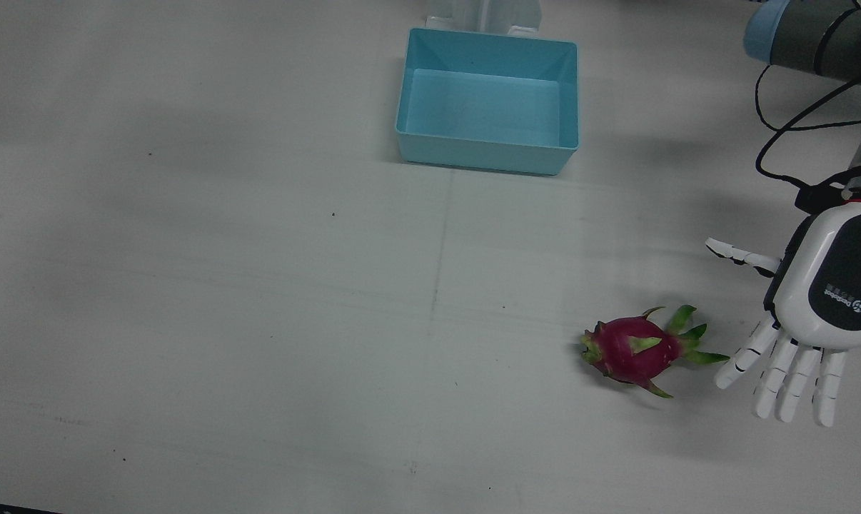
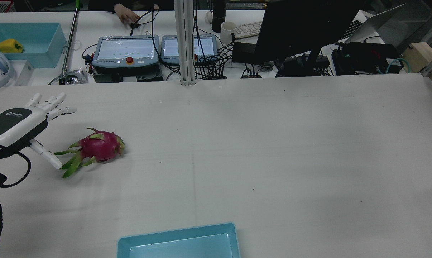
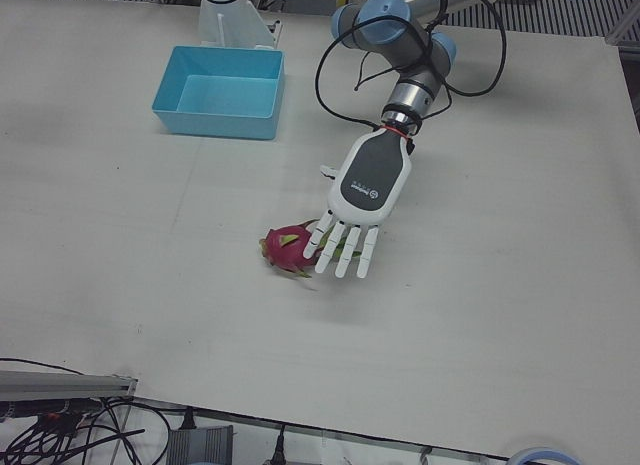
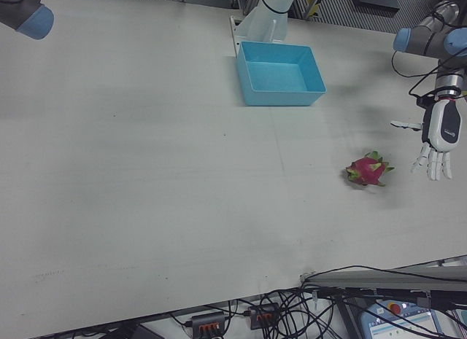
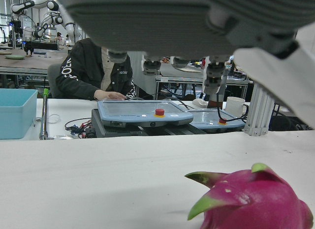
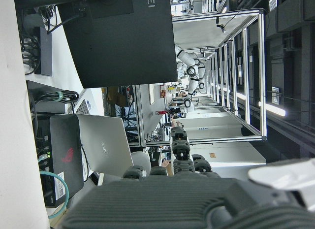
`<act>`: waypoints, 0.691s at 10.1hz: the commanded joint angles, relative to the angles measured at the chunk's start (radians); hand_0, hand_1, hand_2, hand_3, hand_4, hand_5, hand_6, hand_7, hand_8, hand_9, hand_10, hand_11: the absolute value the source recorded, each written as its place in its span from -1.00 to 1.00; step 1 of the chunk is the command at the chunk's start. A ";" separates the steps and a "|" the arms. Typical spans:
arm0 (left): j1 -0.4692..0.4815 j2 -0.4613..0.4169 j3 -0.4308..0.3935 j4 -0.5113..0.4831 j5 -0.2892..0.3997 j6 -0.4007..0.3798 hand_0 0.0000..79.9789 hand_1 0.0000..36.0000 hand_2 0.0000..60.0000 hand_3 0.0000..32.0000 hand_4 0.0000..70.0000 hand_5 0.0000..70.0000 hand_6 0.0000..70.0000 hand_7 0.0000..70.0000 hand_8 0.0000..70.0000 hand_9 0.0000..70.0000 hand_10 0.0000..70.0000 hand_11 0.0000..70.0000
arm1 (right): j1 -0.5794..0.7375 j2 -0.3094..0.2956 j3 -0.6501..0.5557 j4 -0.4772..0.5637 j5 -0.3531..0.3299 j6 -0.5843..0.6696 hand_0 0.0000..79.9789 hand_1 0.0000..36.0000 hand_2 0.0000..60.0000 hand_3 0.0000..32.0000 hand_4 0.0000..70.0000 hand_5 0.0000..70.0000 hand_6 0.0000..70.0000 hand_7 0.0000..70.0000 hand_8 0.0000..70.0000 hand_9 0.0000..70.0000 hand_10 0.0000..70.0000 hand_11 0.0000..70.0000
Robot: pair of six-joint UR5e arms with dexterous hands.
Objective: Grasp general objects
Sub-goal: 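Move the left hand onto the pink dragon fruit, fingers around it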
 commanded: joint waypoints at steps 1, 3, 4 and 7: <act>0.149 -0.046 0.088 -0.020 -0.167 -0.006 0.19 -0.45 -1.00 0.62 -1.00 -0.60 -1.00 -0.89 -0.75 -1.00 -1.00 -1.00 | 0.000 0.000 0.000 0.000 0.000 0.000 -1.00 -1.00 -1.00 -1.00 -1.00 -1.00 -1.00 -1.00 -1.00 -1.00 -1.00 -1.00; 0.156 -0.109 0.153 -0.023 -0.169 -0.006 0.16 -0.49 -1.00 0.48 -1.00 -0.63 -1.00 -0.91 -0.74 -1.00 -1.00 -1.00 | 0.000 0.000 0.000 0.000 0.000 0.000 -1.00 -1.00 -1.00 -1.00 -1.00 -1.00 -1.00 -1.00 -1.00 -1.00 -1.00 -1.00; 0.156 -0.112 0.153 -0.024 -0.169 -0.007 0.15 -0.52 -1.00 0.42 -1.00 -0.66 -1.00 -0.93 -0.74 -1.00 -1.00 -1.00 | 0.000 0.000 0.000 0.000 0.000 0.000 -1.00 -1.00 -1.00 -1.00 -1.00 -1.00 -1.00 -1.00 -1.00 -1.00 -1.00 -1.00; 0.154 -0.131 0.154 -0.018 -0.169 -0.006 0.15 -0.55 -1.00 0.41 -1.00 -0.69 -1.00 -0.94 -0.73 -1.00 -1.00 -1.00 | 0.000 0.000 0.000 0.000 0.000 0.000 -1.00 -1.00 -1.00 -1.00 -1.00 -1.00 -1.00 -1.00 -1.00 -1.00 -1.00 -1.00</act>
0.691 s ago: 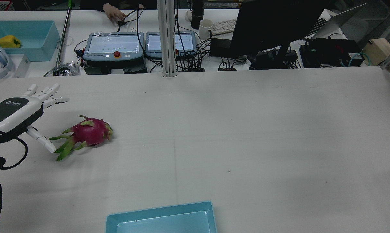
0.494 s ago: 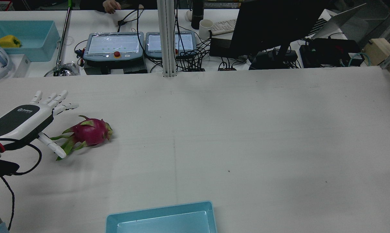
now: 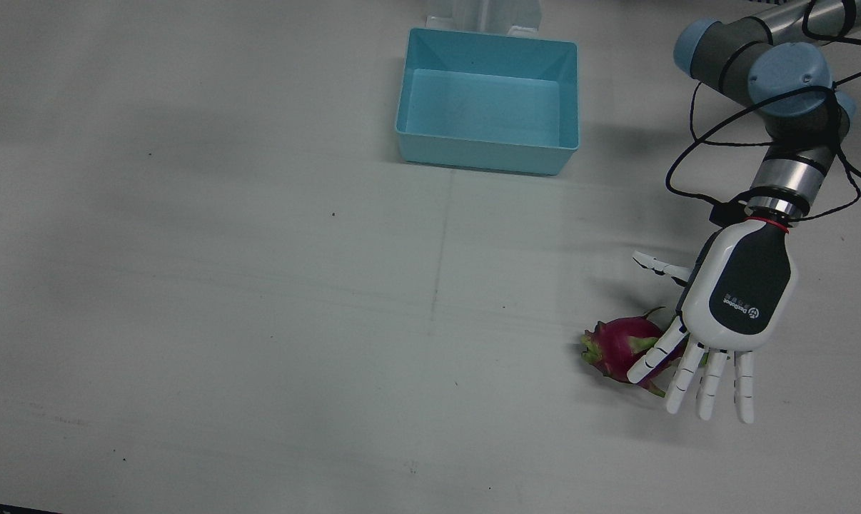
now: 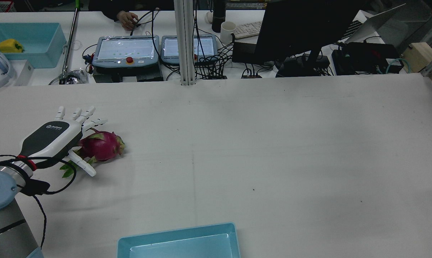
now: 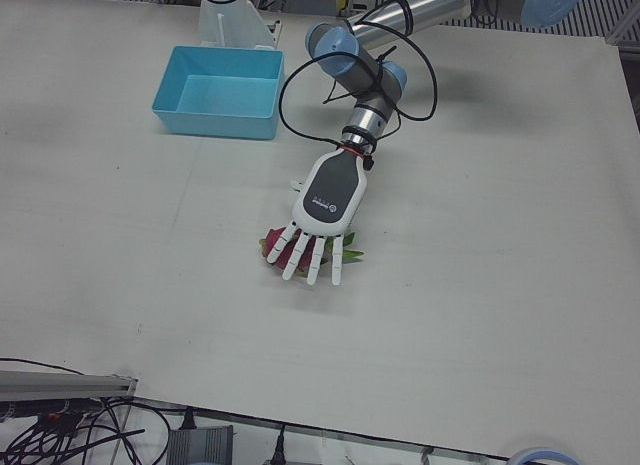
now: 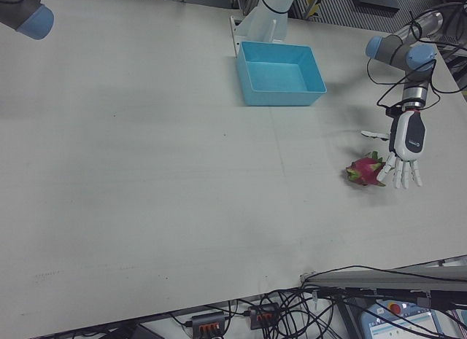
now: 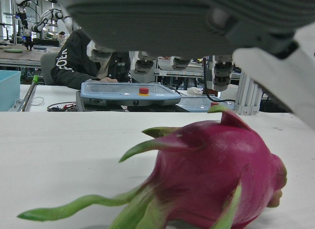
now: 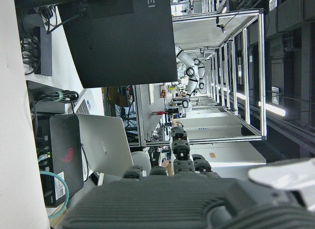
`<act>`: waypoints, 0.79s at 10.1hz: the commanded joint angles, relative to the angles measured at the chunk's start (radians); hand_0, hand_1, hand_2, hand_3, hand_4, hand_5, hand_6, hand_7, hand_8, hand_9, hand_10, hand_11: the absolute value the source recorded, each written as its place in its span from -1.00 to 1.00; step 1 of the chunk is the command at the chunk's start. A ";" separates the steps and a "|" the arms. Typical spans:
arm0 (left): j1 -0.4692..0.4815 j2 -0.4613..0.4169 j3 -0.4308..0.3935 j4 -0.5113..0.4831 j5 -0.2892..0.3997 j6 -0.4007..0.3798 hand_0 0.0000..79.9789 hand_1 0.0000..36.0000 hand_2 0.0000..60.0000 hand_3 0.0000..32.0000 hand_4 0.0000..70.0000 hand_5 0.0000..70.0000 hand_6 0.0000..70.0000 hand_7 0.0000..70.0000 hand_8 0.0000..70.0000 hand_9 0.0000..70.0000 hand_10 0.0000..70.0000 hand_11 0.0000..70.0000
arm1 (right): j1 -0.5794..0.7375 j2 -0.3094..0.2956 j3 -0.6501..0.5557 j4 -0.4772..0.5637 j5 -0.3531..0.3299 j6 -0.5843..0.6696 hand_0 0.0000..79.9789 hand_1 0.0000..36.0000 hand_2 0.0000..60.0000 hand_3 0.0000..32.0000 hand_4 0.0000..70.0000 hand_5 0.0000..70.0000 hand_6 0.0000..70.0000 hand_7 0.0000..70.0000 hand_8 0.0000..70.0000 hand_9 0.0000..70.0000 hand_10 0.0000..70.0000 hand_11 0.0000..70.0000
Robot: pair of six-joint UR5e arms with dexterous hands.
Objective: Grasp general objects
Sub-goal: 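Move the left hand onto the pink dragon fruit, fingers around it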
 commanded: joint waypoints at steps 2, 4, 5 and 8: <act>0.004 -0.015 0.047 -0.049 -0.003 0.009 0.13 -0.59 -1.00 0.33 -1.00 -0.71 -1.00 -0.95 -0.72 -1.00 -1.00 -1.00 | 0.000 0.000 0.000 0.000 0.000 0.000 -1.00 -1.00 -1.00 -1.00 -1.00 -1.00 -1.00 -1.00 -1.00 -1.00 -1.00 -1.00; 0.004 -0.023 0.104 -0.094 -0.003 0.010 0.13 -0.58 -1.00 0.41 -1.00 -0.74 -1.00 -0.94 -0.72 -1.00 -1.00 -1.00 | 0.000 0.000 0.000 0.000 0.000 0.000 -1.00 -1.00 -1.00 -1.00 -1.00 -1.00 -1.00 -1.00 -1.00 -1.00 -1.00 -1.00; 0.004 -0.021 0.107 -0.100 -0.003 0.012 0.14 -0.57 -1.00 0.48 -1.00 -0.74 -1.00 -0.93 -0.72 -1.00 -1.00 -1.00 | 0.000 0.000 0.000 0.000 0.000 0.000 -1.00 -1.00 -1.00 -1.00 -1.00 -1.00 -1.00 -1.00 -1.00 -1.00 -1.00 -1.00; 0.004 -0.020 0.119 -0.123 -0.005 0.021 0.15 -0.53 -1.00 0.64 -1.00 -0.77 -1.00 -0.93 -0.72 -1.00 -1.00 -1.00 | 0.000 0.000 0.000 0.000 0.000 0.000 -1.00 -1.00 -1.00 -1.00 -1.00 -1.00 -1.00 -1.00 -1.00 -1.00 -1.00 -1.00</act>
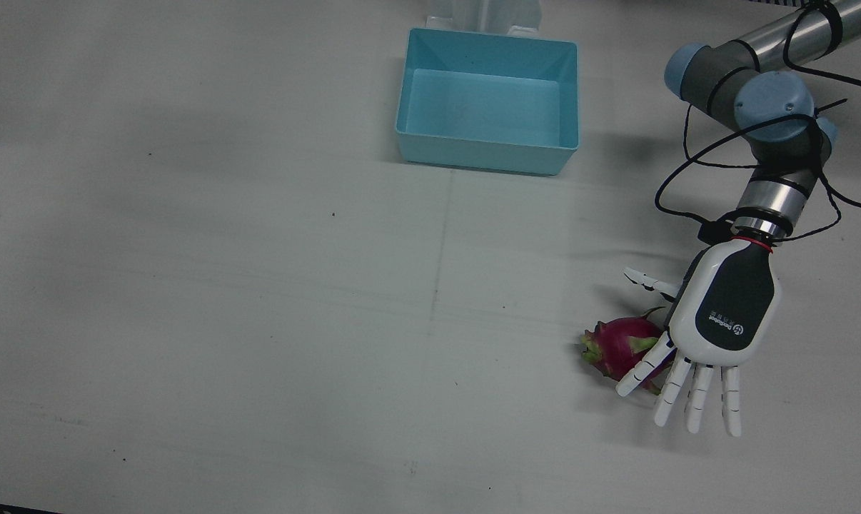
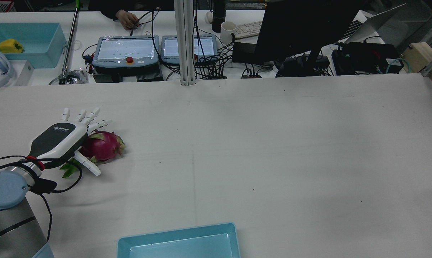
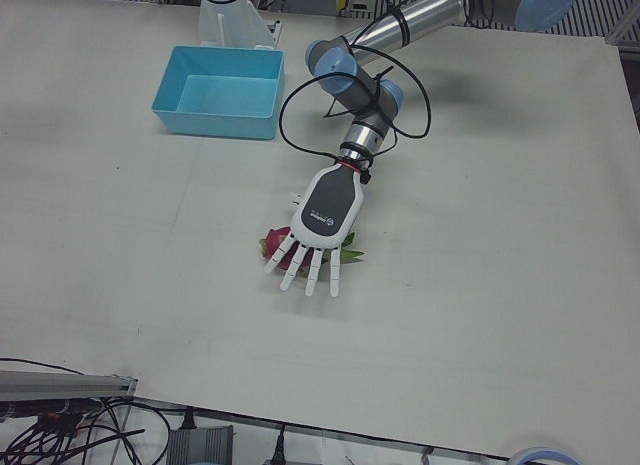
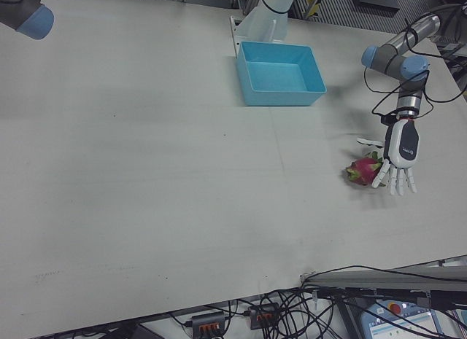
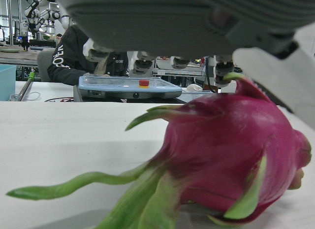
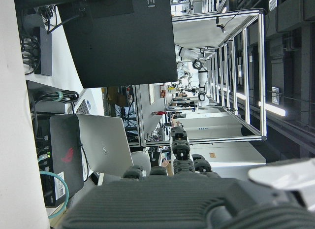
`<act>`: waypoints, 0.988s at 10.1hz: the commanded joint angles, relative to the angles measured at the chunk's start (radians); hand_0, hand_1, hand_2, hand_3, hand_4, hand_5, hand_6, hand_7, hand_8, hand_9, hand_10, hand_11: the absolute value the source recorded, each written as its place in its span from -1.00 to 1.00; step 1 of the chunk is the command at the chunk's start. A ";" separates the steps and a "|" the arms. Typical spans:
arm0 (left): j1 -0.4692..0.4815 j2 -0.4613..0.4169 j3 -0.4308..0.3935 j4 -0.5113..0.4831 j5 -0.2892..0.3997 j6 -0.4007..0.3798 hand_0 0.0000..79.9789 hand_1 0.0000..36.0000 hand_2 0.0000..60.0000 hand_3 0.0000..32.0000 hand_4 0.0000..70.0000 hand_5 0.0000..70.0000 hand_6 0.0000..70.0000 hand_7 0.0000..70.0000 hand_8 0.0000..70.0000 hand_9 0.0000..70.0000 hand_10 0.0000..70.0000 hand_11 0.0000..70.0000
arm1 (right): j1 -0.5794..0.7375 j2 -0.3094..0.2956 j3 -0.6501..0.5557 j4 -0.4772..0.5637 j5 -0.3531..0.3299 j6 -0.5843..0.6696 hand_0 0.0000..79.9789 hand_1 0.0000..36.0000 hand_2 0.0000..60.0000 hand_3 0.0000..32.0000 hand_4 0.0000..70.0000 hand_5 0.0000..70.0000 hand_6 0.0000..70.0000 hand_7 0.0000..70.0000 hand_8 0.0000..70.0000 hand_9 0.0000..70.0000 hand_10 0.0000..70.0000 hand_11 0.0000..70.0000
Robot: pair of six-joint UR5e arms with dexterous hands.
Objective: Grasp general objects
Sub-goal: 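Move the left hand onto the pink dragon fruit, fingers around it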
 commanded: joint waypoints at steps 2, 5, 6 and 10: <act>0.000 -0.004 0.048 -0.060 -0.002 0.008 0.15 -0.54 -1.00 0.56 -1.00 -0.78 -1.00 -0.94 -0.72 -1.00 -1.00 -1.00 | 0.000 0.000 0.000 0.000 0.000 0.000 -1.00 -1.00 -1.00 -1.00 -1.00 -1.00 -1.00 -1.00 -1.00 -1.00 -1.00 -1.00; 0.000 -0.015 0.059 -0.068 -0.002 0.009 0.15 -0.53 -1.00 0.44 -1.00 -0.74 -1.00 -0.92 -0.71 -1.00 -1.00 -1.00 | -0.002 0.000 0.000 0.000 0.000 0.000 -1.00 -1.00 -1.00 -1.00 -1.00 -1.00 -1.00 -1.00 -1.00 -1.00 -1.00 -1.00; 0.000 -0.015 0.065 -0.074 -0.002 0.009 0.15 -0.53 -1.00 0.42 -1.00 -0.75 -1.00 -0.91 -0.71 -1.00 -1.00 -1.00 | 0.000 0.000 0.000 0.000 0.000 0.000 -1.00 -1.00 -1.00 -1.00 -1.00 -1.00 -1.00 -1.00 -1.00 -1.00 -1.00 -1.00; 0.000 -0.058 0.081 -0.079 0.000 0.057 0.15 -0.52 -1.00 0.31 -1.00 -0.73 -1.00 -0.90 -0.71 -1.00 -1.00 -1.00 | 0.000 0.000 0.000 0.000 0.000 0.000 -1.00 -1.00 -1.00 -1.00 -1.00 -1.00 -1.00 -1.00 -1.00 -1.00 -1.00 -1.00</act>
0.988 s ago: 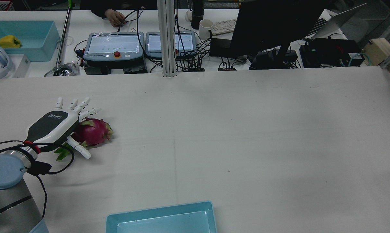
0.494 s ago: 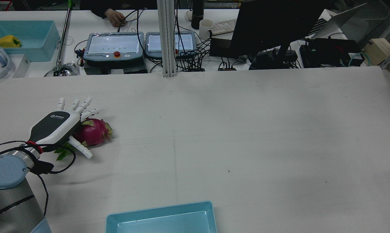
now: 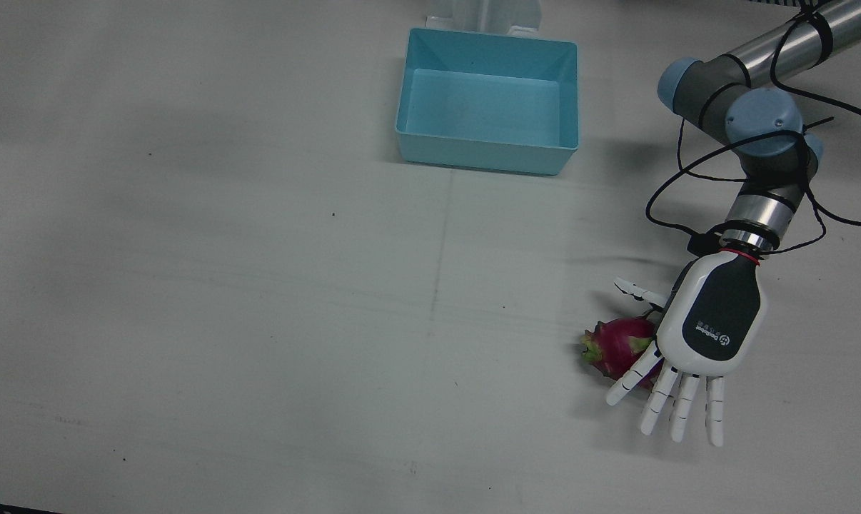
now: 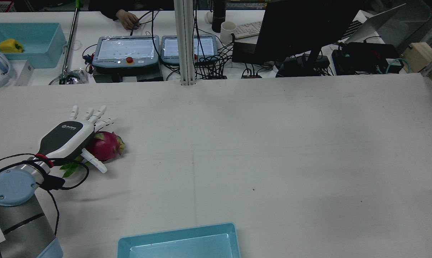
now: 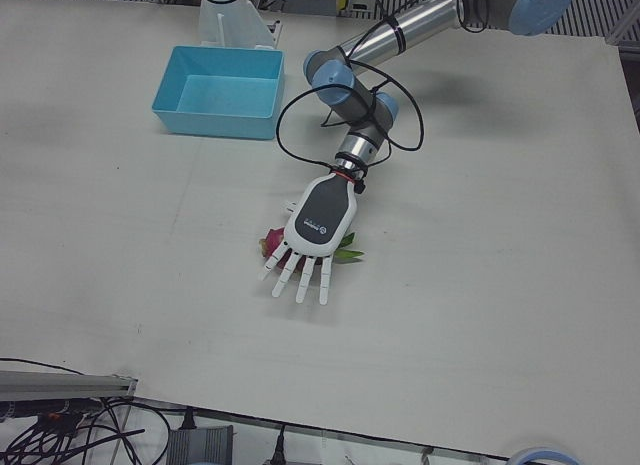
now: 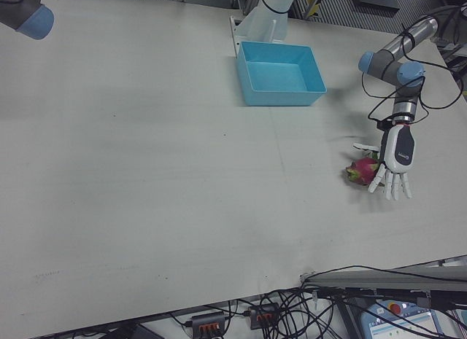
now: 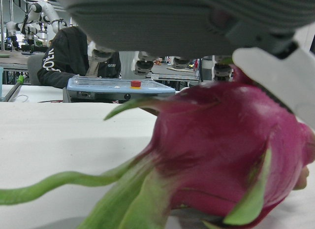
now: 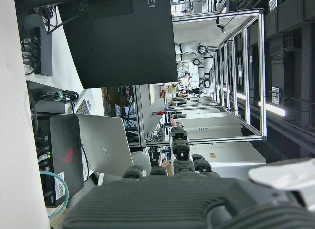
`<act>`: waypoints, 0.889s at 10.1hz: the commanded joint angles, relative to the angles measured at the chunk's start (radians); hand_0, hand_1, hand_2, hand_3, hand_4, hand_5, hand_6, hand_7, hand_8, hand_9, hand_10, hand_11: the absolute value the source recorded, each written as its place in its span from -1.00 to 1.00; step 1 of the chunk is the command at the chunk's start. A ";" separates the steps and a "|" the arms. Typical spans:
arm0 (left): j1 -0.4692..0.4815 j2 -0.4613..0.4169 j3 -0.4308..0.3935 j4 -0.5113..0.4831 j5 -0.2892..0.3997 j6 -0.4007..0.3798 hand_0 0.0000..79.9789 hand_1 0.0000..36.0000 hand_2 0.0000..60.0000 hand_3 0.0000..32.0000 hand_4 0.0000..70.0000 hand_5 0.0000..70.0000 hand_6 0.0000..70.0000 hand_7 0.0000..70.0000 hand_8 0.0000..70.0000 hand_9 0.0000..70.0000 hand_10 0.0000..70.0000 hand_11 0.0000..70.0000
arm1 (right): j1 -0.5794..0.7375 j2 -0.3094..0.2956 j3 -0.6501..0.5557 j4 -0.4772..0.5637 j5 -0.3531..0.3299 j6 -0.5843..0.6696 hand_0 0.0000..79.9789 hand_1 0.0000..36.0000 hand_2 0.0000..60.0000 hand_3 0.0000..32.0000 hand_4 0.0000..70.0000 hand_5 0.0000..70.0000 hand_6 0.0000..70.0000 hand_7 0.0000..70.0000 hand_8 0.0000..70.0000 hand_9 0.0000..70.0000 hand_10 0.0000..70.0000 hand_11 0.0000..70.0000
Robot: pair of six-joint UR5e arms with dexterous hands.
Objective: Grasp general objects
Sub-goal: 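Close the left hand fingers around the dragon fruit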
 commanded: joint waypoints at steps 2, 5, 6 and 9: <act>0.000 -0.026 0.043 -0.029 0.000 0.031 0.15 -0.53 -1.00 0.27 -1.00 -0.74 -1.00 -0.91 -0.71 -1.00 -1.00 -1.00 | -0.001 0.000 0.000 0.000 0.000 0.000 -1.00 -1.00 -1.00 -1.00 -1.00 -1.00 -1.00 -1.00 -1.00 -1.00 -1.00 -1.00; -0.002 -0.026 0.072 -0.051 0.001 0.031 0.16 -0.49 -1.00 0.21 -1.00 -0.71 -1.00 -0.91 -0.70 -1.00 -1.00 -1.00 | 0.001 0.000 0.000 0.000 0.000 0.000 -1.00 -1.00 -1.00 -1.00 -1.00 -1.00 -1.00 -1.00 -1.00 -1.00 -1.00 -1.00; -0.005 -0.026 0.072 -0.048 0.001 0.032 0.16 -0.47 -0.97 0.17 -1.00 -0.69 -1.00 -0.91 -0.70 -1.00 -1.00 -1.00 | 0.001 0.000 0.000 0.000 0.000 0.000 -1.00 -1.00 -1.00 -1.00 -1.00 -1.00 -1.00 -1.00 -1.00 -1.00 -1.00 -1.00; -0.011 -0.025 0.069 -0.041 0.001 0.054 0.18 -0.35 -0.83 -0.04 -1.00 -0.60 -1.00 -0.90 -0.69 -1.00 -1.00 -1.00 | 0.001 0.000 0.000 0.000 0.000 0.000 -1.00 -1.00 -1.00 -1.00 -1.00 -1.00 -1.00 -1.00 -1.00 -1.00 -1.00 -1.00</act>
